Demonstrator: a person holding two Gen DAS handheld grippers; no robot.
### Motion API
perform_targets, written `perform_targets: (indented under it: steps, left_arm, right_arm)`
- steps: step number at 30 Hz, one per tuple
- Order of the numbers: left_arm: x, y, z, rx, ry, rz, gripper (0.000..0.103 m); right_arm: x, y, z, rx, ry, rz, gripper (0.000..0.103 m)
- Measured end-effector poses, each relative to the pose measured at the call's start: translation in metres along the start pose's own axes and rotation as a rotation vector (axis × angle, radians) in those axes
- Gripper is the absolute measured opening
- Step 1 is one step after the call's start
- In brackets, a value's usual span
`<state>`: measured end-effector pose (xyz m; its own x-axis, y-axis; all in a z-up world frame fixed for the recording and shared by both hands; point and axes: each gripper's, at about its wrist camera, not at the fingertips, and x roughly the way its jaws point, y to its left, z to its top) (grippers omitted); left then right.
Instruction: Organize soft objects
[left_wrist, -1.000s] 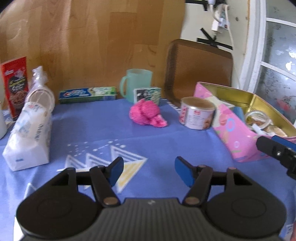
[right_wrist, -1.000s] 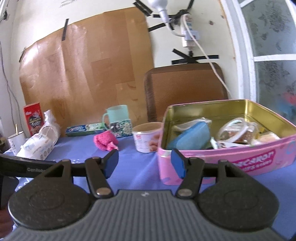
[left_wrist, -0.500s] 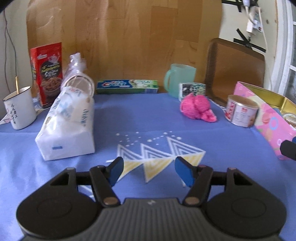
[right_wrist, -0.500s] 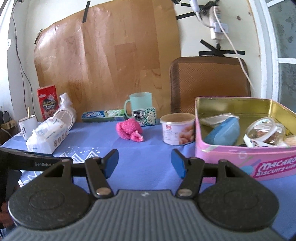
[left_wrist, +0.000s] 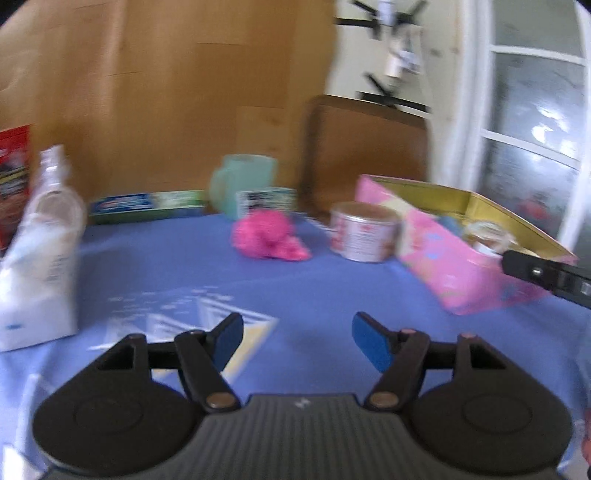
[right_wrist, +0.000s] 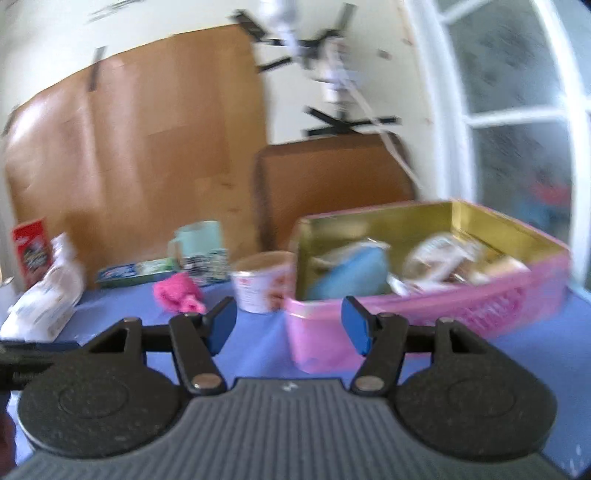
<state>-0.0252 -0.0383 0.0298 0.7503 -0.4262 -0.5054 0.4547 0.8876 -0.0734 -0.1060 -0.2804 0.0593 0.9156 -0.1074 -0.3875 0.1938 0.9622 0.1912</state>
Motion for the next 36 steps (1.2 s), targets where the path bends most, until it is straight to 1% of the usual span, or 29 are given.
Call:
perform_targets:
  steps: [1,3,5,8,11,18,23,36]
  left_arm:
    - [0.004,-0.008,-0.002,0.024,0.004,-0.012,0.067]
    - [0.007,-0.019,-0.004,0.079,0.011,-0.002,0.067]
    - [0.007,-0.022,-0.004,0.089,0.009,-0.022,0.067]
    - [0.009,-0.018,-0.005,0.075,0.016,-0.032,0.067]
    - [0.008,-0.012,-0.006,0.060,0.013,-0.042,0.067]
    - [0.006,-0.015,-0.007,0.080,0.008,-0.054,0.069]
    - [0.006,-0.014,-0.007,0.074,0.013,-0.060,0.069]
    - [0.004,-0.013,-0.007,0.067,0.007,-0.063,0.071]
  right_arm:
    - [-0.001,-0.005,-0.002,0.015,0.007,-0.012,0.065]
    - [-0.001,-0.013,-0.006,0.033,0.016,-0.032,0.065]
    - [0.002,-0.017,-0.007,0.056,0.029,-0.036,0.065]
    - [0.009,-0.019,-0.009,0.096,0.055,-0.022,0.066]
    - [0.014,-0.015,-0.012,0.099,0.074,-0.004,0.066]
    - [0.008,-0.016,-0.013,0.107,0.051,0.002,0.070]
    - [0.009,-0.016,-0.015,0.107,0.066,0.008,0.071]
    - [0.009,-0.014,-0.015,0.097,0.071,0.022,0.071]
